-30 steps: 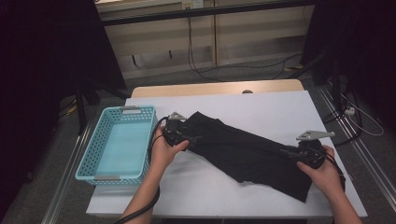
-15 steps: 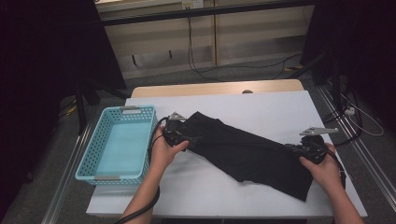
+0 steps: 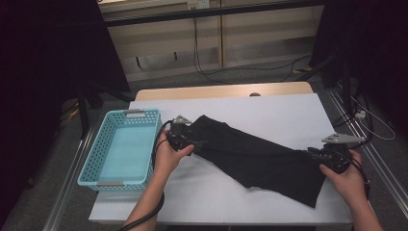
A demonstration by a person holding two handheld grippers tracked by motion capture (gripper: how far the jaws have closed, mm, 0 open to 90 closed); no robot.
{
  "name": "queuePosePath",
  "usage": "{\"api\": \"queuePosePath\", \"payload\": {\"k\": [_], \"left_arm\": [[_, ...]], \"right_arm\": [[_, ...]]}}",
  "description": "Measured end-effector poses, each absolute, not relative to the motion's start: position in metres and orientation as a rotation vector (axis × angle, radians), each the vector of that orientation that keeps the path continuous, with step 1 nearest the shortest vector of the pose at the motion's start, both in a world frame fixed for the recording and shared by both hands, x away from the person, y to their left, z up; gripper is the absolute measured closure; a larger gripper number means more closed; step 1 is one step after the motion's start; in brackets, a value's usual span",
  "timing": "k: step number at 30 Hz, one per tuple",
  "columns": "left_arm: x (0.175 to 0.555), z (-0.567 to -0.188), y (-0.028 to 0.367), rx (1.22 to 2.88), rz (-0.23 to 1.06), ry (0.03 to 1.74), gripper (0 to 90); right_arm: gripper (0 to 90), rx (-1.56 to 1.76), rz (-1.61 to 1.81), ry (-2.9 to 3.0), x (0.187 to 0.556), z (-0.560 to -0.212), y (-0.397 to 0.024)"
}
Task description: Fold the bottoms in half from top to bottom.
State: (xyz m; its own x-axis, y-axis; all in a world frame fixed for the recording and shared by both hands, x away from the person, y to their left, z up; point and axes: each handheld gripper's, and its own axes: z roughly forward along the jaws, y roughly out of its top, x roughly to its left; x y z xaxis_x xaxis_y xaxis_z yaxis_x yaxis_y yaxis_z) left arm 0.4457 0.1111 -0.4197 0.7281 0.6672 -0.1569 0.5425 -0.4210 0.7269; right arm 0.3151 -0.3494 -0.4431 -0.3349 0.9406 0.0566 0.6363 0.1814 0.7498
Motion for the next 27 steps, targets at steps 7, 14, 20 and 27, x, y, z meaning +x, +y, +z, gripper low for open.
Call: {"api": "queuePosePath", "payload": {"k": [7, 14, 20, 27], "left_arm": [[0.446, -0.419, 0.111, 2.124, 0.198, 0.907, 17.7], [0.447, -0.418, 0.114, 2.128, 0.198, 0.907, 17.7], [0.447, -0.419, 0.112, 2.12, 0.197, 0.915, 17.7], [0.445, -0.418, 0.113, 2.12, 0.194, 0.911, 17.7]], "right_arm": [[72.8, 1.502, 0.927, 2.087, 0.313, -0.453, -0.356], [88.7, 1.493, 0.939, 2.034, 0.317, -0.449, -0.361], [81.9, 1.487, 0.949, 1.958, 0.312, -0.441, -0.369], [69.5, 1.477, 0.977, 2.073, 0.306, -0.444, -0.354]]}}
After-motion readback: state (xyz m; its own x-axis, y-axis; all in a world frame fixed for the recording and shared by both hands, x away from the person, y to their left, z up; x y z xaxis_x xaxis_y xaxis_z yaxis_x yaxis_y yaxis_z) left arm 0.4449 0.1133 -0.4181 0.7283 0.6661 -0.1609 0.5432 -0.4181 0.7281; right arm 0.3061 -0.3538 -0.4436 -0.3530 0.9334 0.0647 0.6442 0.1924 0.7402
